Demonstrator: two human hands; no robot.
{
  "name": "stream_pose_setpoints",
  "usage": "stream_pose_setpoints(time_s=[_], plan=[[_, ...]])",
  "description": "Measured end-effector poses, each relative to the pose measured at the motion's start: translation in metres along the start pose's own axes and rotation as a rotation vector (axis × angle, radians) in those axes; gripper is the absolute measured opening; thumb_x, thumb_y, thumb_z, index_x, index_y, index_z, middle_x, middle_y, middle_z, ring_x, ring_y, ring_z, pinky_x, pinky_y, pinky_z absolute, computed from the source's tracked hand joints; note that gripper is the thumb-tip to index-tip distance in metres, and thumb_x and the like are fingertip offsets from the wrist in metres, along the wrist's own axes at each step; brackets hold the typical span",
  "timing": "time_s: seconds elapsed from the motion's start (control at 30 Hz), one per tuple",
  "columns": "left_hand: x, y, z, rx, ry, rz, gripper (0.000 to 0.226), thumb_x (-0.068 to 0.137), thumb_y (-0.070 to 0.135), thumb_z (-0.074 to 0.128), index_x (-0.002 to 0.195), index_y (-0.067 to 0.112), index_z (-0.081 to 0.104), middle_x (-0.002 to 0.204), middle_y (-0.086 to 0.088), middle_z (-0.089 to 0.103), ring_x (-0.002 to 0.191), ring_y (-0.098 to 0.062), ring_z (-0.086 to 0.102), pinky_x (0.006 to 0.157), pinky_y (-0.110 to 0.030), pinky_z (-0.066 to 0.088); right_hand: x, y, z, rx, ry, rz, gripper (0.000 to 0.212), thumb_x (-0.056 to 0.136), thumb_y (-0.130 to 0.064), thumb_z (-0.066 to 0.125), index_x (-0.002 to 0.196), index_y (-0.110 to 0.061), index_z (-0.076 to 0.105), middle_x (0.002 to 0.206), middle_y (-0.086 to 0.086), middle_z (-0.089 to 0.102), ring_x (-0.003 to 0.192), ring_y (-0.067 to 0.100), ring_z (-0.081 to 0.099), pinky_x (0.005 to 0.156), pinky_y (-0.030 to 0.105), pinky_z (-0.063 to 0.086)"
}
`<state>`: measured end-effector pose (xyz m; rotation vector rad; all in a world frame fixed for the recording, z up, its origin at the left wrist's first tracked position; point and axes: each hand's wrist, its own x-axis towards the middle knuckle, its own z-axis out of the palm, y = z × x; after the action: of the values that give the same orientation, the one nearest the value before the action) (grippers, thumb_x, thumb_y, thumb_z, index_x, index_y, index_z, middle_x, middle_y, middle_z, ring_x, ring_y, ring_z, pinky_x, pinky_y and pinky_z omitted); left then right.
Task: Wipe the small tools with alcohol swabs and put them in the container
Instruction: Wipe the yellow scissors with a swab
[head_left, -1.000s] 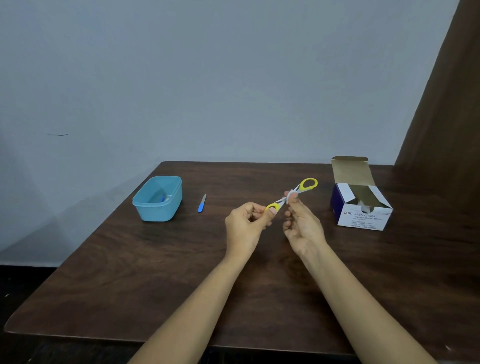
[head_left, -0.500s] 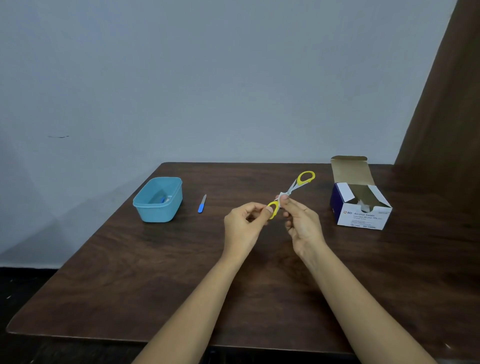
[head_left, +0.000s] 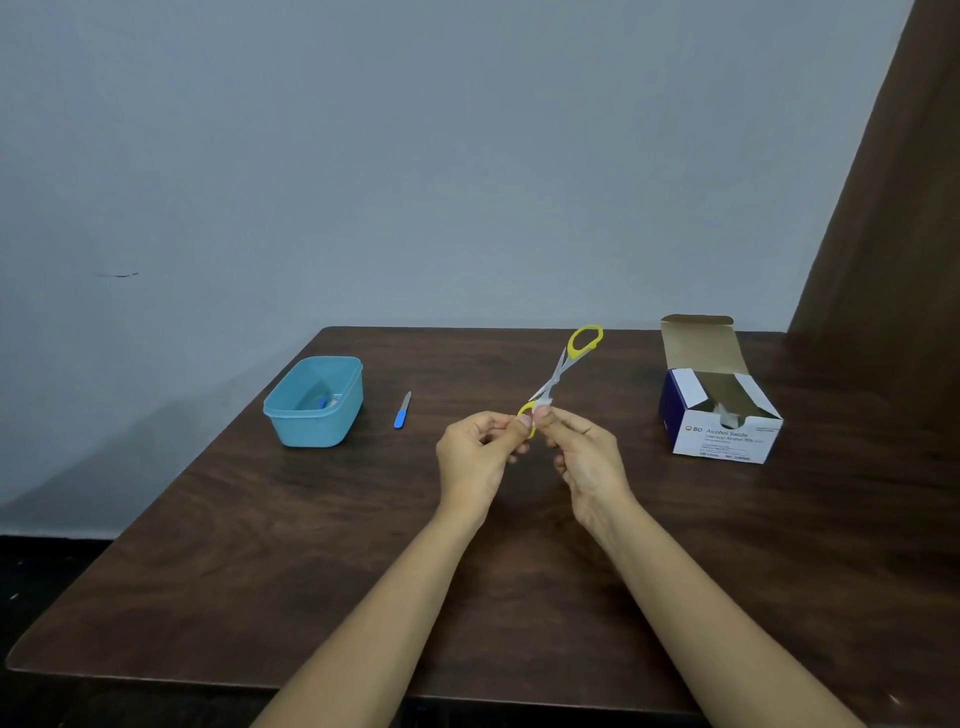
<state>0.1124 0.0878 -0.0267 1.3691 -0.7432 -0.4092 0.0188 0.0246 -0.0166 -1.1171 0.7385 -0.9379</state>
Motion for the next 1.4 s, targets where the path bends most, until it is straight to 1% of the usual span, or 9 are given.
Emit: stream_pose_setpoints(time_s=[0.07,0.2,0.43,0.57,0.73,0.93,1.03,1.27,1.4], plan=[[-0.001,0.0,0.001,0.024,-0.02,0.009,0.013,0.08,0.023,0.076,0.079,0.01,0.075,0.062,-0.001,0.069,0.058,-0.006,0.063,0.056,-0.018,0.051,0.001,-0.004,-0.002,0.03,0.036,-0.016,0.004,0.083,-0.019,0.073,0.085,-0.017,0.075,0.065,-0.012,0.068,0.06,-0.001,0.058,0.067,0.019,0.04],[-0.004,-0.001,0.004,0.074,-0.062,0.052,0.015,0.08,0.024,0.076,0.079,0.01,0.075,0.062,-0.002,0.07,0.057,-0.005,0.063,0.056,-0.017,0.05,0.003,-0.006,-0.005,0.083,0.079,-0.014,0.024,0.081,-0.027,0.074,0.1,-0.011,0.075,0.079,-0.005,0.07,0.069,0.005,0.052,0.066,0.023,0.039],[0.0,0.003,-0.001,0.0,0.018,0.002,0.011,0.081,0.02,0.075,0.08,0.01,0.074,0.065,-0.006,0.069,0.056,-0.005,0.062,0.056,-0.017,0.051,-0.003,-0.002,0.0,-0.031,-0.047,-0.01,0.011,0.083,-0.023,0.072,0.092,-0.016,0.075,0.058,-0.016,0.065,0.061,0.0,0.055,0.066,0.017,0.04],[0.001,0.003,-0.002,0.012,0.002,0.008,0.012,0.081,0.021,0.075,0.08,0.01,0.074,0.065,-0.005,0.07,0.057,-0.005,0.062,0.056,-0.017,0.051,-0.003,-0.004,0.0,-0.049,-0.031,-0.006,0.009,0.083,-0.023,0.072,0.089,-0.017,0.076,0.064,-0.014,0.067,0.059,-0.002,0.056,0.067,0.017,0.04],[-0.003,-0.002,0.005,0.084,-0.084,0.055,0.017,0.079,0.027,0.077,0.079,0.011,0.075,0.061,-0.002,0.069,0.057,-0.006,0.063,0.057,-0.019,0.05,0.006,-0.009,-0.007,0.072,0.082,0.009,0.024,0.081,-0.028,0.074,0.1,-0.012,0.076,0.079,-0.003,0.068,0.066,0.006,0.044,0.057,0.022,0.034],[0.0,0.001,-0.001,-0.018,-0.017,0.019,0.015,0.08,0.023,0.076,0.079,0.009,0.074,0.062,-0.003,0.069,0.057,-0.007,0.062,0.056,-0.019,0.05,0.0,-0.004,-0.001,-0.043,-0.023,0.035,0.015,0.082,-0.029,0.073,0.091,-0.017,0.077,0.065,-0.012,0.064,0.068,0.006,0.045,0.062,0.025,0.035],[0.004,0.002,-0.004,-0.034,0.007,-0.003,0.014,0.081,0.022,0.076,0.08,0.009,0.074,0.065,-0.006,0.07,0.058,-0.007,0.062,0.057,-0.02,0.051,-0.003,-0.001,0.001,-0.068,-0.051,0.037,0.01,0.081,-0.029,0.074,0.085,-0.02,0.078,0.071,-0.008,0.065,0.071,0.008,0.045,0.062,0.025,0.035],[-0.001,0.003,0.002,0.012,-0.074,0.032,0.016,0.08,0.022,0.077,0.08,0.006,0.074,0.067,-0.009,0.07,0.058,-0.007,0.062,0.058,-0.02,0.051,-0.001,-0.01,-0.003,0.024,0.033,0.008,0.012,0.081,-0.025,0.074,0.087,-0.014,0.076,0.069,-0.008,0.069,0.066,0.005,0.049,0.062,0.024,0.036],[-0.003,0.002,0.001,0.025,-0.064,0.047,0.014,0.079,0.024,0.077,0.078,0.01,0.075,0.062,-0.002,0.069,0.057,-0.006,0.062,0.057,-0.018,0.051,-0.003,-0.011,-0.003,-0.019,0.022,0.01,0.013,0.083,-0.026,0.072,0.09,-0.015,0.075,0.067,-0.012,0.069,0.065,0.002,0.055,0.067,0.023,0.038]])
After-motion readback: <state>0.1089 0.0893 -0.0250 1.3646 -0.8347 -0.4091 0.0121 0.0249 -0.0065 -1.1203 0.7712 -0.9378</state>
